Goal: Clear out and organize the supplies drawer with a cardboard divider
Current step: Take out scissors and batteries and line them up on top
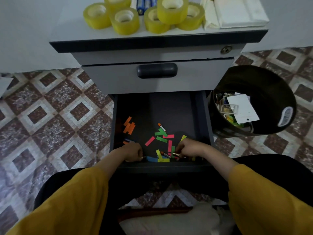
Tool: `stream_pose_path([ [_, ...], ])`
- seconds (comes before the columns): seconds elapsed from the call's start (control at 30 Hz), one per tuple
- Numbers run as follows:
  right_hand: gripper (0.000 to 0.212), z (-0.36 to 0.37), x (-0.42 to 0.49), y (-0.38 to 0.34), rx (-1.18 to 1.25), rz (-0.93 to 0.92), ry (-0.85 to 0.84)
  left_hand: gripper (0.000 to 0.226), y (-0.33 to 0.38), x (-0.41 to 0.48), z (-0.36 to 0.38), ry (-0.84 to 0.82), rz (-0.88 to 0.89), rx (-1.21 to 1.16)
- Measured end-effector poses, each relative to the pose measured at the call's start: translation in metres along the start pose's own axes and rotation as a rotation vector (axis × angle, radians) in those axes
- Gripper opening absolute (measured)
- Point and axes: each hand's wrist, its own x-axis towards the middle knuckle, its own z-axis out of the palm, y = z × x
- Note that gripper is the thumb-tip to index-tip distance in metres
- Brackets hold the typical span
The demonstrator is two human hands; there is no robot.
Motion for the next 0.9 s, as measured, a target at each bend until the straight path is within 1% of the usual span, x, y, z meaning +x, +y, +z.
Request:
stream_pose_path([
  [0.1, 0.040, -0.008, -0.012, -0.003, 0.178, -0.028, 0.038, 0.017, 0.006, -0.010, -0.006, 0.146, 0.023, -0.215],
  [0.2, 0.038, -0.018, -0.028, -0.006, 0.323, -0.056, 0.093, 0.008, 0.017, -0.026, -0.017, 0.263, 0.061, -0.468],
  [0.3, 0.033, -0.029, -0.050, -0.011, 0.401, -0.092, 0.152, 0.010, 0.033, -0.046, -0.028, 0.327, 0.102, -0.685],
  [0.4, 0.033, -0.042, -0.075, -0.020, 0.482, -0.159, 0.234, 0.008, 0.049, -0.068, -0.042, 0.323, 0.145, -0.735],
  [0.47, 0.032, -0.050, -0.094, -0.027, 0.559, -0.214, 0.277, 0.010, 0.060, -0.082, -0.050, 0.353, 0.183, -0.750],
  [0.63, 0.028, -0.068, -0.135, -0.037, 0.732, -0.373, 0.353, 0.031, 0.093, -0.119, -0.069, 0.437, 0.315, -0.814],
  [0.8, 0.024, -0.090, -0.171, -0.050, 0.822, -0.483, 0.432, 0.028, 0.116, -0.150, -0.092, 0.503, 0.412, -0.895],
  [0.9, 0.024, -0.109, -0.190, -0.059, 0.803, -0.552, 0.476, 0.026, 0.131, -0.167, -0.109, 0.603, 0.461, -0.914],
])
